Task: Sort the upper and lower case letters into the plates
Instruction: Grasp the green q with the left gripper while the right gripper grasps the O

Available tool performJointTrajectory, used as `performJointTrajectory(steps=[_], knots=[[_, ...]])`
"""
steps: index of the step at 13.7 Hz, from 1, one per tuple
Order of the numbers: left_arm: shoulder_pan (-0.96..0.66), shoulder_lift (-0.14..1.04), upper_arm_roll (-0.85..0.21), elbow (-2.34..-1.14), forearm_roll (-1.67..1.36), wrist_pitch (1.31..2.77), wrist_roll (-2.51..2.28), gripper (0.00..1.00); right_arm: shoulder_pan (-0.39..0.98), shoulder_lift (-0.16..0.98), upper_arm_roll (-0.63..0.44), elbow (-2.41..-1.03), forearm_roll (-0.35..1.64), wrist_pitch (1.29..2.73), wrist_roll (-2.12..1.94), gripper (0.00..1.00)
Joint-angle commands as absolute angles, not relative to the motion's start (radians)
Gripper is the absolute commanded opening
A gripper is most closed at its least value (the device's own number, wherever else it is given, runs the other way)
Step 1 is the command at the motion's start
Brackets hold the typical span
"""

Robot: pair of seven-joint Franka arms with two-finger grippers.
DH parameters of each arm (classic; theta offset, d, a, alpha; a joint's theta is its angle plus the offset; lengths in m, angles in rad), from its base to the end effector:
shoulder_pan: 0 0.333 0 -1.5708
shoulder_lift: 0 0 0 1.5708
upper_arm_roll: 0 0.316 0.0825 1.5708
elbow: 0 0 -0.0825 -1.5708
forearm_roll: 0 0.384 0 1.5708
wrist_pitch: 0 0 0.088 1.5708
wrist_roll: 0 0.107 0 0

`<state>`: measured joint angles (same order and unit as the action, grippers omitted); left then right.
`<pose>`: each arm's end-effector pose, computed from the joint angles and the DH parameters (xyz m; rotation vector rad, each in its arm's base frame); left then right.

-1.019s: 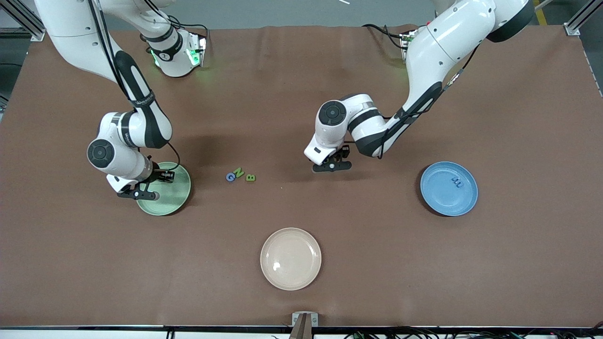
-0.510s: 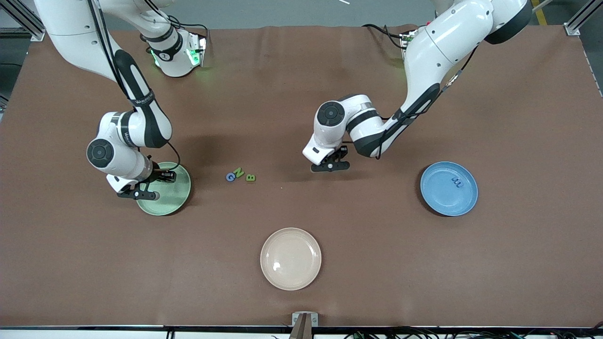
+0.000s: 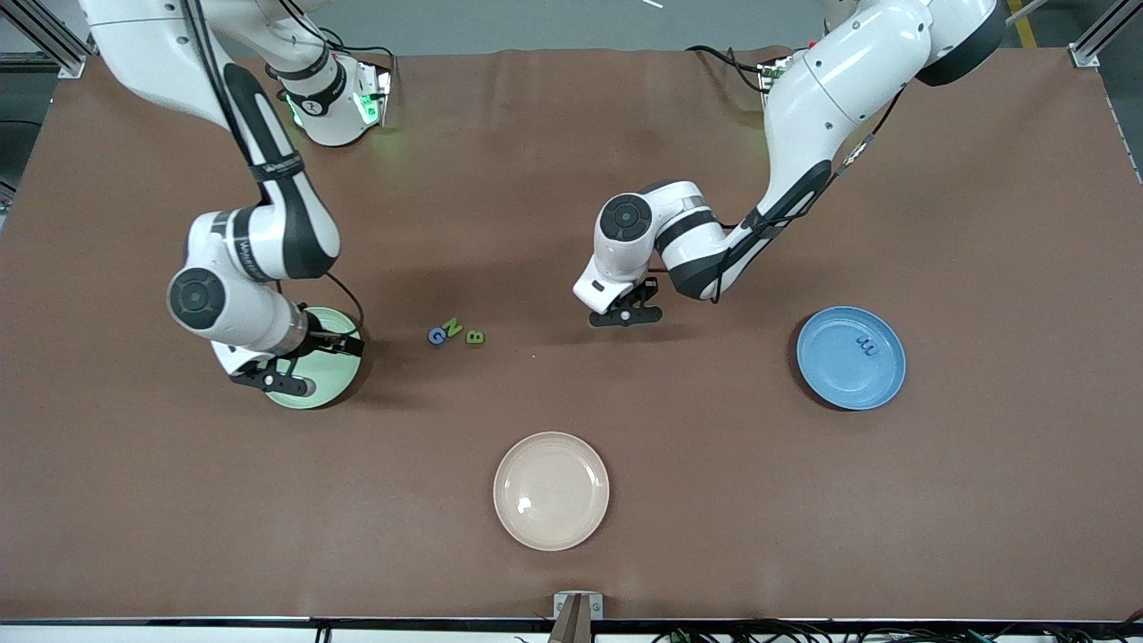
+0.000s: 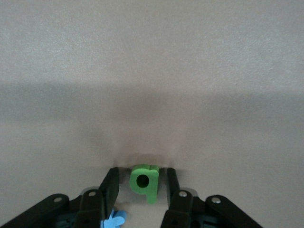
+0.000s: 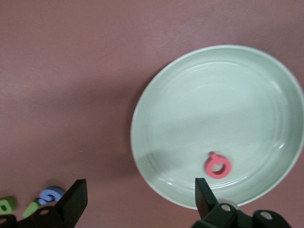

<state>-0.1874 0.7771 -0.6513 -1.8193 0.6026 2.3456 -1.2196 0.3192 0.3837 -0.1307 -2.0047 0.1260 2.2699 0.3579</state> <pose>0.4499 -0.4521 0.1741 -3.1307 -0.1077 0.0667 0.5813 0.1160 0.2566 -3.1014 0.3888 0.1887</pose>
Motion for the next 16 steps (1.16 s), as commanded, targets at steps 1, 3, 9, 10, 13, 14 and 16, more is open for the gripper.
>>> performJointTrajectory(steps=[1,3,9,10,13,14,16], knots=[[-0.209,0.792,-0.644,-1.793,0.620,2.336,-1.220,0.45,0.385,0.402,-0.133,-2.031,0.135,2.339,0.527,1.00],[-0.209,0.792,-0.644,-1.793,0.620,2.335,-1.220,0.43,0.437,0.420,-0.133,-2.034,0.135,2.379,0.670,1.00],[-0.209,0.795,-0.644,-1.801,0.620,2.335,-1.216,0.40,0.529,0.437,-0.135,-2.108,0.133,2.515,0.888,1.00],[-0.209,0.795,-0.644,-1.801,0.621,2.335,-1.216,0.40,0.534,0.446,-0.135,-2.114,0.133,2.539,0.902,1.00],[-0.209,0.793,-0.644,-1.802,0.620,2.333,-1.218,0.33,0.558,0.466,-0.135,-2.117,0.133,2.563,0.962,1.00],[-0.209,0.795,-0.644,-1.802,0.620,2.330,-1.219,0.29,0.571,0.475,-0.135,-2.117,0.133,2.575,0.975,0.98],[-0.209,0.793,-0.644,-1.804,0.620,2.327,-1.220,0.23,0.574,0.488,-0.135,-2.117,0.133,2.591,0.985,0.92]])
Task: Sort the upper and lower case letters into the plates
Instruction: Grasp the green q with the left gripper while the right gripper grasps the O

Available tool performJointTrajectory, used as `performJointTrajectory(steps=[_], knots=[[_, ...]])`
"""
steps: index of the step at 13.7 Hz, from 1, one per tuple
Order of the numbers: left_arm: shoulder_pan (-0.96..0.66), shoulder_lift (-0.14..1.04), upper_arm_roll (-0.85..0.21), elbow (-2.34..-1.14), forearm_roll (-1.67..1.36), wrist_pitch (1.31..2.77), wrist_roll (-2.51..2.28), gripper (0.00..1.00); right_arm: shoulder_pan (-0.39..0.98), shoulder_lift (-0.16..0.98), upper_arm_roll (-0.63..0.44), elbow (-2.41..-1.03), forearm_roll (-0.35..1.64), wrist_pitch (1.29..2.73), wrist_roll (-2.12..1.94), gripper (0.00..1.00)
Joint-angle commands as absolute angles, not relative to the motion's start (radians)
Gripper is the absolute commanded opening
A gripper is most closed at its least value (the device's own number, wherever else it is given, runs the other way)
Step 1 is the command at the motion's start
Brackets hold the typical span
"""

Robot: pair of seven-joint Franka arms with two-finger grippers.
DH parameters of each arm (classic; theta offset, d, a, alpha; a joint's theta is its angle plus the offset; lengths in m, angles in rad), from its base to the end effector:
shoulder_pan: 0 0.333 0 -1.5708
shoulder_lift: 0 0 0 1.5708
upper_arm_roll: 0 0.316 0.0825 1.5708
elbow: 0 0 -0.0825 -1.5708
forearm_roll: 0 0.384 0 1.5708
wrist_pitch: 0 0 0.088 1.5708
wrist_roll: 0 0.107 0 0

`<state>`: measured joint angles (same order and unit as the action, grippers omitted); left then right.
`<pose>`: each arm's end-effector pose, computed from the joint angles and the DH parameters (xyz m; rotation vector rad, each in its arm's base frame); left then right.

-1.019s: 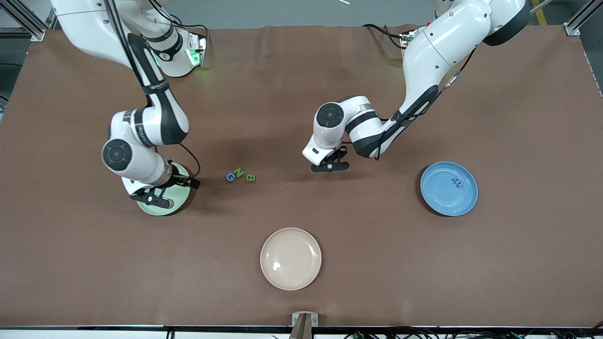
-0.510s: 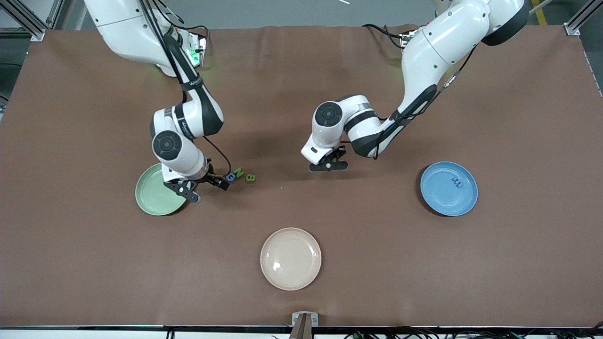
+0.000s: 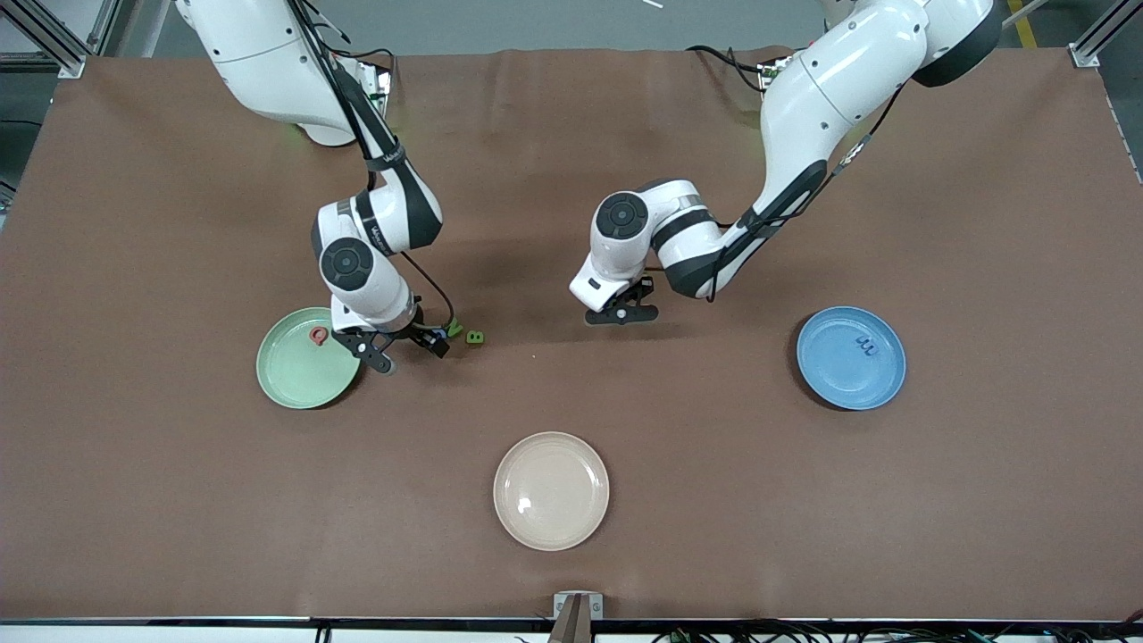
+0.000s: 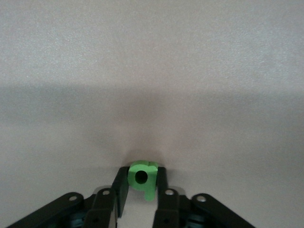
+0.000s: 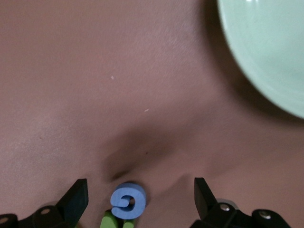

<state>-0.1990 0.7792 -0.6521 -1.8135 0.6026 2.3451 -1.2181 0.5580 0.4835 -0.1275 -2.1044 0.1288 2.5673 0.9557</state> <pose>0.4463 -0.4582 0.1751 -3.1342 -0.0902 0.0642 0.5266 0.2391 0.1846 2.9904 -0.9578 -0.0269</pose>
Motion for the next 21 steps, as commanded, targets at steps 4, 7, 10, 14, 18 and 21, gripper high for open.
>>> performJointTrajectory(steps=[4,7,10,14,18,21], knots=[[-0.206,0.782,-0.644,-1.799,0.620,2.309,-1.218,0.14,0.587,0.508,-0.135,-2.117,0.133,2.608,1.011,0.83],[-0.180,0.735,-0.652,-1.787,0.608,2.244,-1.200,0.14,0.601,0.508,-0.135,-2.117,0.133,2.608,1.022,0.74],[-0.129,0.681,-0.667,-1.761,0.598,2.177,-1.146,0.14,0.601,0.508,-0.135,-2.117,0.133,2.600,1.022,0.65],[0.114,0.637,-0.812,-1.804,0.591,2.145,-0.985,0.14,0.601,0.506,-0.133,-2.118,0.133,2.592,1.022,0.52],[0.384,0.637,-0.983,-1.862,0.597,2.065,-0.842,0.14,0.600,0.506,-0.135,-2.118,0.133,2.591,1.022,0.17],[0.492,0.635,-1.009,-1.910,0.640,2.065,-0.783,0.14,0.589,0.497,-0.135,-2.109,0.133,2.545,1.016,0.00]])
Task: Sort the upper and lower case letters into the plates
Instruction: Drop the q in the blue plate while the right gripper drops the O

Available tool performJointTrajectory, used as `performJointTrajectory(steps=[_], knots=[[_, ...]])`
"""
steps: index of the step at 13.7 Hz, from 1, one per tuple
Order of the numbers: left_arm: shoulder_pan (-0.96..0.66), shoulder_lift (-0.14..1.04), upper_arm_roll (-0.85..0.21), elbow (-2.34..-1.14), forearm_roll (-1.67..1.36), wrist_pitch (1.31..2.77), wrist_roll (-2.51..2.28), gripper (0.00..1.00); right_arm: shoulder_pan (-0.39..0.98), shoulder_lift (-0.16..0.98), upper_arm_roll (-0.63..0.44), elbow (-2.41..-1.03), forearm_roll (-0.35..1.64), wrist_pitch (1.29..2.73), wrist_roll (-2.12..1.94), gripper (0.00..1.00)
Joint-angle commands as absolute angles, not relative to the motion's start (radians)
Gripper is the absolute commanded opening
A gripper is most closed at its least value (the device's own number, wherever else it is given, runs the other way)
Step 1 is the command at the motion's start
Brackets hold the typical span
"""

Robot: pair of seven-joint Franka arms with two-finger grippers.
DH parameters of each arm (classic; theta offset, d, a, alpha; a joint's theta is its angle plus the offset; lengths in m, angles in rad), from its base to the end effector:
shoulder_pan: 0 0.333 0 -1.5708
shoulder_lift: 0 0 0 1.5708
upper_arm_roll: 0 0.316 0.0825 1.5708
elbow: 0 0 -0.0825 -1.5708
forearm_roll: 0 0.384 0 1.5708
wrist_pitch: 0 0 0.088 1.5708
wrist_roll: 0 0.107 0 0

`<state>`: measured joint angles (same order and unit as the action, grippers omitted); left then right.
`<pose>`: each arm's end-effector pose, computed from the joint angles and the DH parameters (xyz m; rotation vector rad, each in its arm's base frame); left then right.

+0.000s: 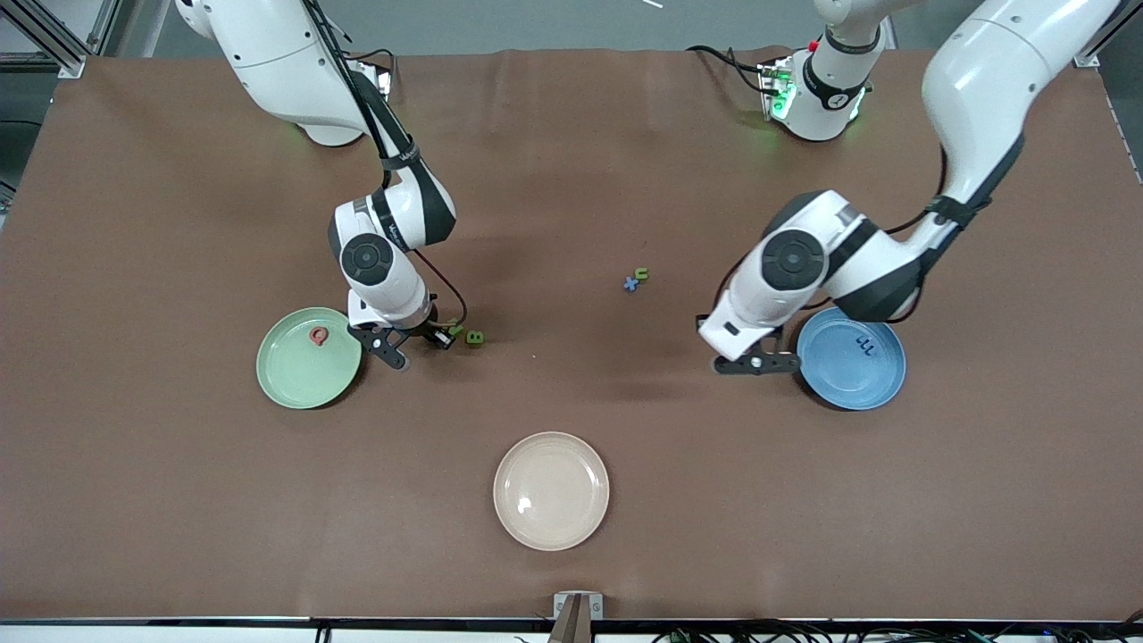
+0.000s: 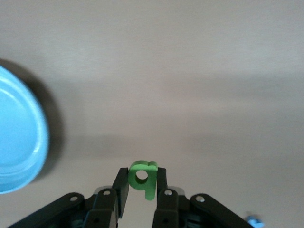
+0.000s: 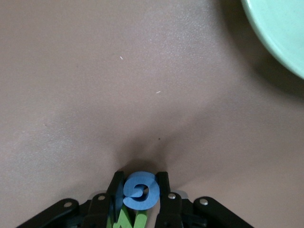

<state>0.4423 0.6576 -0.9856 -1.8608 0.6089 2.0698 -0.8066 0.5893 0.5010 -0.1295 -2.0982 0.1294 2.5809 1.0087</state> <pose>0.5653 -0.2537 0.2848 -3.1056 0.0015 0.1341 0.5206 0.2547 0.1781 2.9772 -0.9926 -0.0195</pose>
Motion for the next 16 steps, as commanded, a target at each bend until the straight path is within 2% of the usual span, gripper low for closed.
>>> performJointTrajectory(steps=[1,5,9,12,16], knots=[[0.521,0.635,-1.009,-1.927,0.661,2.065,-0.766,0.14,0.586,0.492,-0.138,-2.102,0.133,2.525,1.006,0.00],[0.650,0.637,-1.029,-1.992,0.744,2.083,-0.700,0.14,0.516,0.451,-0.140,-2.031,0.132,2.377,0.886,0.00],[0.784,0.644,-1.042,-2.065,0.814,2.169,-0.605,0.14,0.349,0.390,-0.141,-1.980,0.130,2.235,0.575,0.00],[0.847,0.658,-1.039,-2.095,0.854,2.201,-0.539,0.14,0.237,0.393,-0.141,-1.988,0.127,2.240,0.372,0.00],[0.899,0.676,-1.032,-2.147,0.937,2.249,-0.534,0.14,0.218,0.409,-0.138,-2.057,0.133,2.361,0.345,0.00]])
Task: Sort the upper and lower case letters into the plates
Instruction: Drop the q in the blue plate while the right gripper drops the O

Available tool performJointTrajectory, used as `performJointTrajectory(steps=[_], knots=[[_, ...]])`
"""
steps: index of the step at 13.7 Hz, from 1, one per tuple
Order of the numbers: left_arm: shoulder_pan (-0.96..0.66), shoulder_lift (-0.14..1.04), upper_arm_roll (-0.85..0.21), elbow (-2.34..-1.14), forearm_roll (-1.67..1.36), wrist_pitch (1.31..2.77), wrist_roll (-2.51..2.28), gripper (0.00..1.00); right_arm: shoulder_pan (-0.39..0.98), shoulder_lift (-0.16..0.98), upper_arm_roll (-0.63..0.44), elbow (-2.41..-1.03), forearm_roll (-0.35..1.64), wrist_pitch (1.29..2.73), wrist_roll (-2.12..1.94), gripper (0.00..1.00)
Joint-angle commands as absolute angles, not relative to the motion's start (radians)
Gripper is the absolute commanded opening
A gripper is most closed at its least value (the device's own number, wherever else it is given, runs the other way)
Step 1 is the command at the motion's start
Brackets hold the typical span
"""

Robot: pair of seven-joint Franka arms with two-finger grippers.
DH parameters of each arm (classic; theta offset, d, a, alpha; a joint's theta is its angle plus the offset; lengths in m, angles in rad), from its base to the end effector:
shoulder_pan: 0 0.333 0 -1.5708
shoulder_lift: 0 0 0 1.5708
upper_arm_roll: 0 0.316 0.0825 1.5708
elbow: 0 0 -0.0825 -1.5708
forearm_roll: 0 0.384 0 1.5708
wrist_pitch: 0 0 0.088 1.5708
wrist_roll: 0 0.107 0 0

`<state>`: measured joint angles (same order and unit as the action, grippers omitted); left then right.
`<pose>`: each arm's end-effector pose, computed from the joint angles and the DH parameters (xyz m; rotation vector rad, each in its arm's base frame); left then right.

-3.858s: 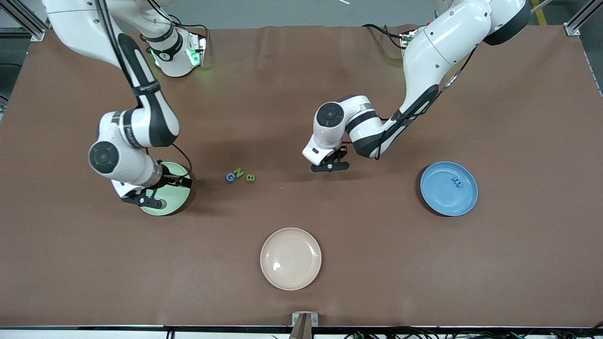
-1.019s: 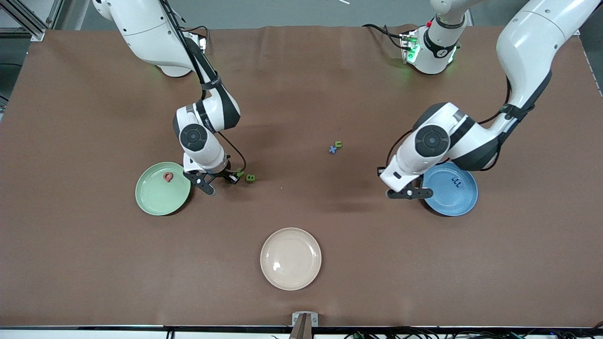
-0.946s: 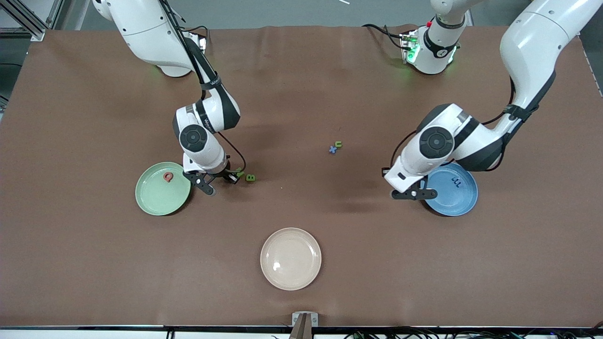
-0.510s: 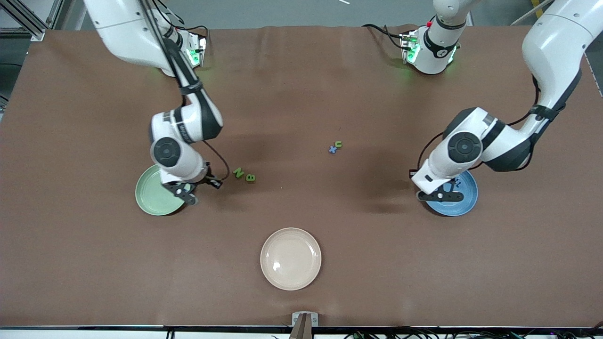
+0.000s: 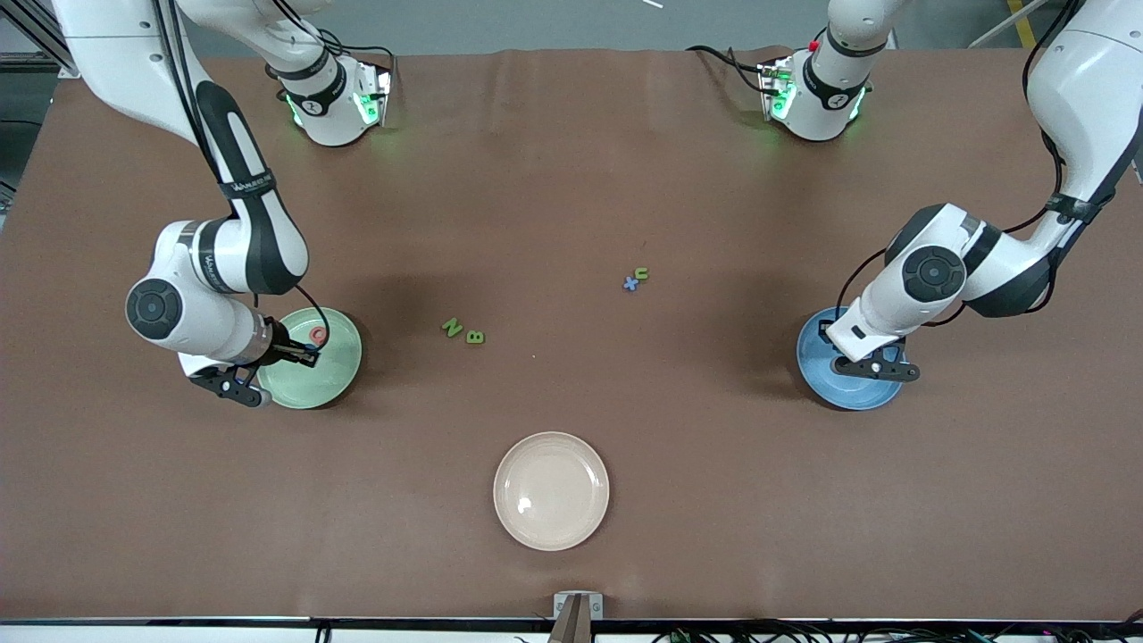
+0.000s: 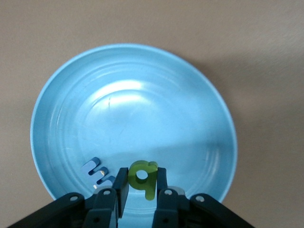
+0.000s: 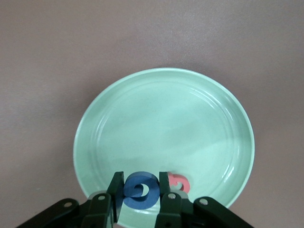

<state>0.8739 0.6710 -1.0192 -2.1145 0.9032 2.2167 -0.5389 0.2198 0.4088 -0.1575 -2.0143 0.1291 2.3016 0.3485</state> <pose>0.5530 -0.0597 0.2166 -3.0112 0.2656 0.0750 0.5897 0.0413 0.2413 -3.0790 0.5743 0.1839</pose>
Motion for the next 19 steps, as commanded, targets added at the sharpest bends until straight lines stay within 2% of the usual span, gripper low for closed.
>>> performJointTrajectory(steps=[1,8,12,14,15,16,17,18,19], knots=[[0.900,0.676,-1.022,-2.158,0.939,2.255,-0.534,0.14,0.219,0.420,-0.137,-2.057,0.133,2.370,0.345,0.00],[0.900,0.678,-0.993,-2.191,0.965,2.279,-0.534,0.15,0.225,0.468,-0.133,-2.059,0.137,2.398,0.347,0.01],[0.900,0.678,-0.992,-2.195,0.965,2.279,-0.534,0.18,0.251,0.483,-0.132,-2.057,0.184,2.405,0.347,0.01],[0.900,0.678,-0.992,-2.195,0.965,2.279,-0.532,0.26,0.255,0.491,-0.132,-2.057,0.184,2.410,0.345,0.03],[0.900,0.678,-0.992,-2.195,0.965,2.279,-0.532,0.31,0.255,0.491,-0.133,-2.057,0.184,2.405,0.345,0.15],[0.900,0.677,-0.992,-2.195,0.965,2.279,-0.534,0.40,0.253,0.491,-0.133,-2.057,0.184,2.398,0.342,0.47],[0.900,0.673,-0.994,-2.191,0.965,2.279,-0.535,0.68,0.253,0.489,-0.135,-2.056,0.183,2.396,0.342,0.99],[0.899,0.670,-0.997,-2.186,0.965,2.279,-0.541,0.96,0.253,0.482,-0.135,-2.049,0.183,2.379,0.344,1.00],[0.899,0.666,-1.006,-2.183,0.965,2.278,-0.552,1.00,0.253,0.477,-0.135,-2.033,0.183,2.337,0.345,1.00]])
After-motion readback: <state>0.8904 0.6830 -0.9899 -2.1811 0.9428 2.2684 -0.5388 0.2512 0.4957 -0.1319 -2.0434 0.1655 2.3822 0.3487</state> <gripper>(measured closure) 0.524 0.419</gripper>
